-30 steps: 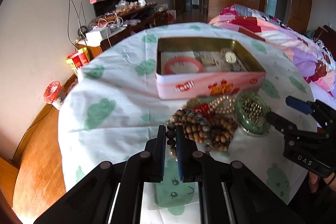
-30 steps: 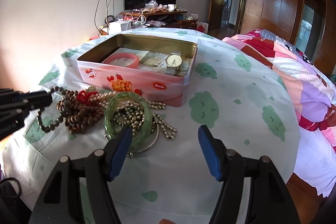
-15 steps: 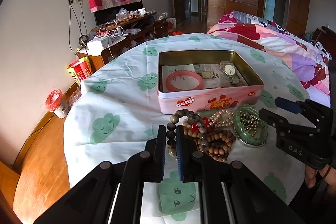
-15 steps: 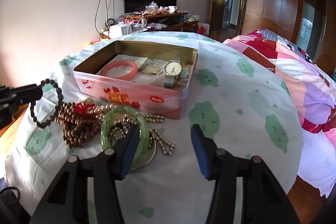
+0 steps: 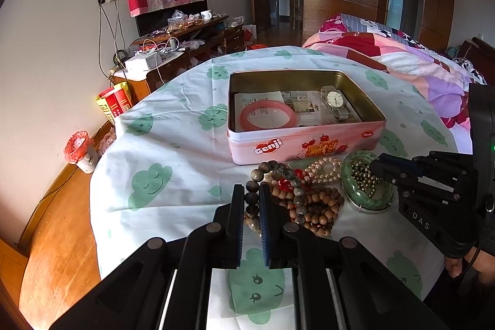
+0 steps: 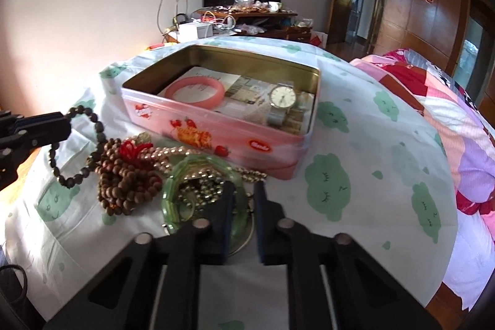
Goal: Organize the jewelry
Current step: 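Grasp the green jade bangle with the right tool while the left tool holds the bead bracelet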
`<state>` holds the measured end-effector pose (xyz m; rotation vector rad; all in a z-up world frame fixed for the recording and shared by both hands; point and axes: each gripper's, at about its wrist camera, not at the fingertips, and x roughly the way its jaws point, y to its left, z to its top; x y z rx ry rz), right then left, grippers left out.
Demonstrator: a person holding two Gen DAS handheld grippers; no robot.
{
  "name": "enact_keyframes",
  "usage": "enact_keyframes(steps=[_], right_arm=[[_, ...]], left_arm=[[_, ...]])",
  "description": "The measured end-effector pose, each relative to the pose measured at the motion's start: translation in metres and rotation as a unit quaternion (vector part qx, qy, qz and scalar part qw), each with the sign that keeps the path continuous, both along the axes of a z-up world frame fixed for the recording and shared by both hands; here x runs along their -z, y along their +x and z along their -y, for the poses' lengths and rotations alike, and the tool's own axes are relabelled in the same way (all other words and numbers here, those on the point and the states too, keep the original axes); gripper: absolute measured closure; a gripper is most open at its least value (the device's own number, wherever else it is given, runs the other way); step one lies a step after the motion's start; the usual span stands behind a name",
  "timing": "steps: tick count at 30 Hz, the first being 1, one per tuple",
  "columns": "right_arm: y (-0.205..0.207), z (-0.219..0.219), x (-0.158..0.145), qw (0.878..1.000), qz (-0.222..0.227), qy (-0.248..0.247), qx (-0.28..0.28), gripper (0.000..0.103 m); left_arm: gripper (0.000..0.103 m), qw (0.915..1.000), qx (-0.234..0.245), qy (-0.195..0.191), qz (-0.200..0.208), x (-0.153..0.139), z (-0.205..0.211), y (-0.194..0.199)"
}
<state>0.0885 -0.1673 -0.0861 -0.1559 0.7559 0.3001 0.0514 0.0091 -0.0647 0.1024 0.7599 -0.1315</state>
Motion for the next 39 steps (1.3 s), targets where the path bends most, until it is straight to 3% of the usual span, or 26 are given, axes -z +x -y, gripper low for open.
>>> enact_keyframes(steps=[20,39], right_arm=[[-0.018,0.012,-0.032,0.998,0.030,0.048,-0.007,0.093],[-0.015,0.012,-0.039,0.998,0.047,0.030,0.008,0.093]], left_arm=[[0.095,0.9996,-0.012,-0.006,0.025,-0.018,-0.011,-0.003],[0.095,0.9994,-0.018,-0.005,0.029,-0.022,-0.014,0.005]])
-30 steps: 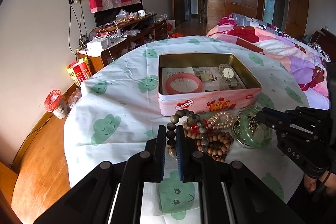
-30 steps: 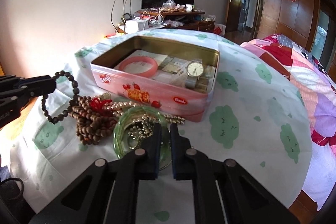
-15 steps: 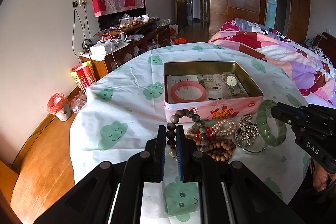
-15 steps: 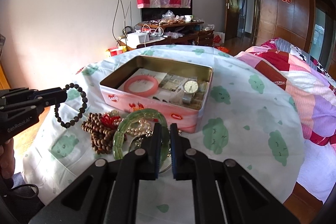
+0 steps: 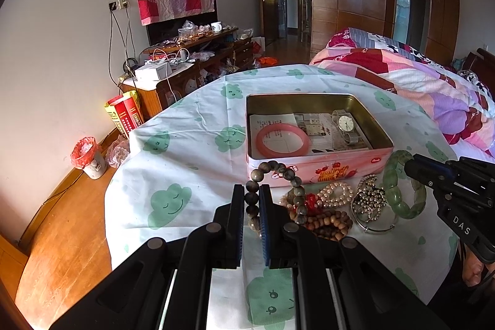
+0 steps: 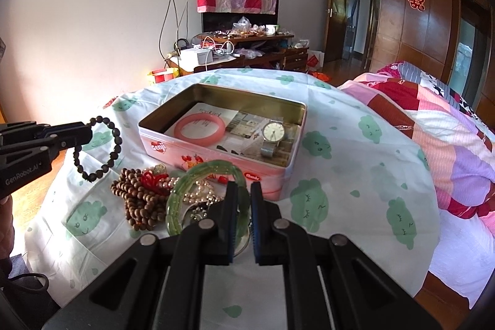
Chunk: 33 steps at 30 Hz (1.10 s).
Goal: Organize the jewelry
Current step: 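Grasp the green jade bangle with the right tool while the left tool holds the bead bracelet, then carry bead bracelet and jade bangle into the pink tin and open both tools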
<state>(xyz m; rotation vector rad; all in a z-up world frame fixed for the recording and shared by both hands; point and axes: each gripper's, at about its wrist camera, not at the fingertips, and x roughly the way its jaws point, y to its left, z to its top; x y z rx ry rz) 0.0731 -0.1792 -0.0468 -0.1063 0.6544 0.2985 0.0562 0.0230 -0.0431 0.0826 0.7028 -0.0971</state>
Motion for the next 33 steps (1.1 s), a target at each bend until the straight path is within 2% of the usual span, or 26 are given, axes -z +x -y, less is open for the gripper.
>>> enact_keyframes(steps=[23,33], right_arm=[[0.016,-0.004,-0.018,1.000,0.016,0.004,0.000,0.093],[0.034,-0.005,-0.028,1.000,0.025,-0.001,0.002,0.093]], left_arm=[[0.095,0.9991,0.015,0.020,0.033,-0.028,0.017,0.022],[0.095,0.9986,0.013,0.034,0.039,-0.039,0.019,0.047]])
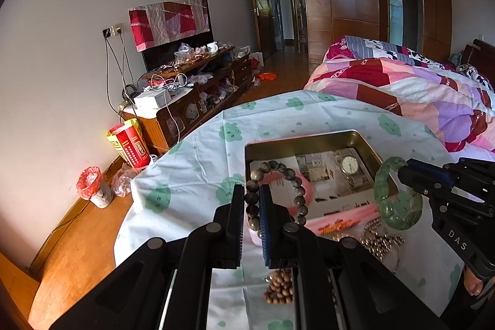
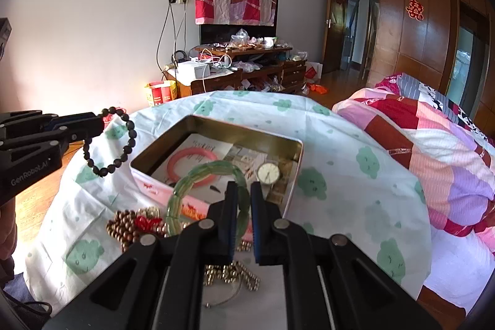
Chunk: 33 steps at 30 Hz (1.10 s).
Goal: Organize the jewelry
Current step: 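Carry bead bracelet and jade bangle into the pink tin and open both tools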
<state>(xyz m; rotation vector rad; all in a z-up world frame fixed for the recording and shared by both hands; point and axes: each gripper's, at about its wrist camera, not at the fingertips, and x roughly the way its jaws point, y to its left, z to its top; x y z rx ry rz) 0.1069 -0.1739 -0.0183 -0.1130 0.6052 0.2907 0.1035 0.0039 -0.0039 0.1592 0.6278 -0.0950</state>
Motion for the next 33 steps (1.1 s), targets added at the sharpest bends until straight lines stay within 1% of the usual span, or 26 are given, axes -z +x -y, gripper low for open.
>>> enact_keyframes(steps=[6,15,21,26,33], right_arm=[[0.014,-0.005,-0.007,1.000,0.002,-0.008,-0.002,0.093],[0.028,-0.010,-0.005,1.000,0.002,-0.023,-0.002,0.093],[0.040,-0.011,-0.005,1.000,-0.002,-0.027,0.004,0.093],[0.051,-0.012,-0.003,0.999,-0.005,-0.031,0.008,0.093],[0.062,-0.013,0.009,0.999,-0.020,-0.041,0.012,0.093]], left_arm=[[0.095,1.0000,-0.002,0.006,-0.004,-0.002,0.000,0.019],[0.095,0.9998,-0.008,0.019,-0.006,-0.006,0.003,0.045],[0.095,0.9997,-0.009,0.020,-0.012,-0.004,0.006,0.063],[0.095,0.9993,-0.006,0.028,-0.025,0.005,0.013,0.074],[0.094,0.9981,-0.004,0.038,-0.048,0.028,0.023,0.087]])
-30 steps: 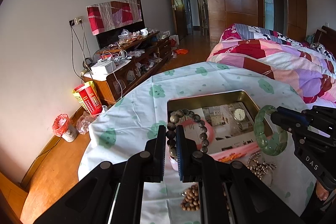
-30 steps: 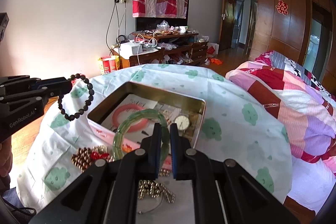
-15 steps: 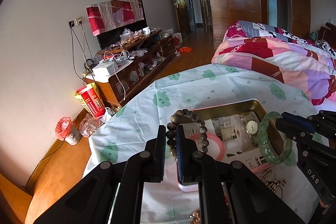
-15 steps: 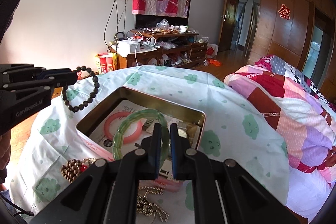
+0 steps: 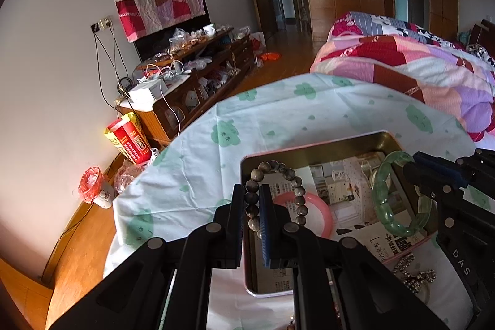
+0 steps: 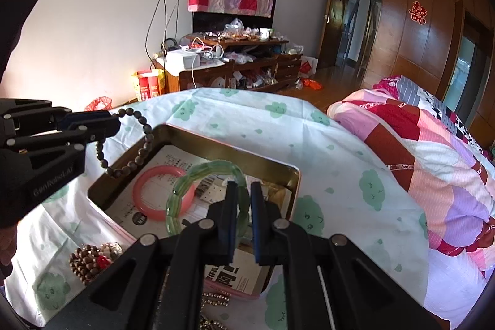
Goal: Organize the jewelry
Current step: 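Carry bead bracelet and jade bangle into the pink tin and open both tools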
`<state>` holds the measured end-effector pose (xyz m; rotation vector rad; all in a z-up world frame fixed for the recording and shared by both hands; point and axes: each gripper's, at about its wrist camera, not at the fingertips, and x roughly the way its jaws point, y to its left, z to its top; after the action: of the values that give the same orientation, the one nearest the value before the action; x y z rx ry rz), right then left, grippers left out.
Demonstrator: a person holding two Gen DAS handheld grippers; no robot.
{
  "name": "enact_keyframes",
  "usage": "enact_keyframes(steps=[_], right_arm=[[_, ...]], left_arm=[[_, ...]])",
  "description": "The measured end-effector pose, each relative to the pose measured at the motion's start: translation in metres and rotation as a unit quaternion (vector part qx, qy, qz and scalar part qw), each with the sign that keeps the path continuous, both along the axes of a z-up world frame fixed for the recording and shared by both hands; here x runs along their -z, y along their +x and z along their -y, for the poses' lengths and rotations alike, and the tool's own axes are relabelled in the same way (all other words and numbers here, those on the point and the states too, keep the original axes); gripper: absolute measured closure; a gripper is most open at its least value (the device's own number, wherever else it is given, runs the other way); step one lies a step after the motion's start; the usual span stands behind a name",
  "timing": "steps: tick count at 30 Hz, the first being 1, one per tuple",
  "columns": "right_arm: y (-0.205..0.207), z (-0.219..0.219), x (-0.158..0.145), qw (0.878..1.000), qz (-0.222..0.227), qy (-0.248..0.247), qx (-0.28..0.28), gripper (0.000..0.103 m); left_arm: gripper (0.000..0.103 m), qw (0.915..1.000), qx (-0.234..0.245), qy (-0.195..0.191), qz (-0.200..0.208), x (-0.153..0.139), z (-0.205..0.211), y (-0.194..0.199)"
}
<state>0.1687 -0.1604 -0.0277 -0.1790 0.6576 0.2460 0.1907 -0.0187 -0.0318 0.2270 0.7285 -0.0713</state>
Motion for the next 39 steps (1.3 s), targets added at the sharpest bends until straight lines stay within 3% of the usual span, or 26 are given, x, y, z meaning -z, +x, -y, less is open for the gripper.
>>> enact_keyframes(steps=[20,23,24,25,26,27,30,31,39], right_arm=[[0.016,-0.008,0.024,0.999,-0.029,-0.017,-0.003,0.092],[0.017,-0.007,0.025,0.999,-0.031,-0.012,-0.001,0.088],[0.017,-0.007,0.025,0.999,-0.029,-0.013,0.001,0.081],[0.017,-0.007,0.026,1.000,-0.026,-0.015,0.006,0.075],[0.016,-0.006,0.026,1.000,-0.026,-0.013,0.008,0.062],[0.016,-0.004,0.027,1.000,-0.027,-0.007,0.009,0.056],[0.012,0.000,0.026,1.000,-0.025,-0.005,0.016,0.056],[0.011,0.002,0.025,1.000,-0.024,-0.004,0.018,0.056],[-0.004,0.009,0.021,0.999,-0.017,0.008,0.027,0.055]], left_arm=[[0.094,0.9996,-0.006,0.011,-0.024,0.023,0.002,0.018],[0.093,0.9992,-0.005,0.013,-0.036,0.026,0.003,0.019],[0.092,0.9991,-0.006,0.018,-0.038,0.027,0.004,0.019],[0.090,0.9991,-0.005,0.018,-0.037,0.027,0.004,0.018],[0.087,0.9992,-0.003,0.018,-0.036,0.027,0.005,0.017],[0.080,0.9992,-0.005,0.019,-0.035,0.027,0.004,0.016],[0.042,0.9995,-0.013,0.019,-0.022,0.024,0.002,0.010],[0.037,0.9996,-0.014,0.019,-0.013,0.022,0.001,0.008],[0.037,0.9997,-0.010,0.020,-0.008,0.018,-0.001,0.001]])
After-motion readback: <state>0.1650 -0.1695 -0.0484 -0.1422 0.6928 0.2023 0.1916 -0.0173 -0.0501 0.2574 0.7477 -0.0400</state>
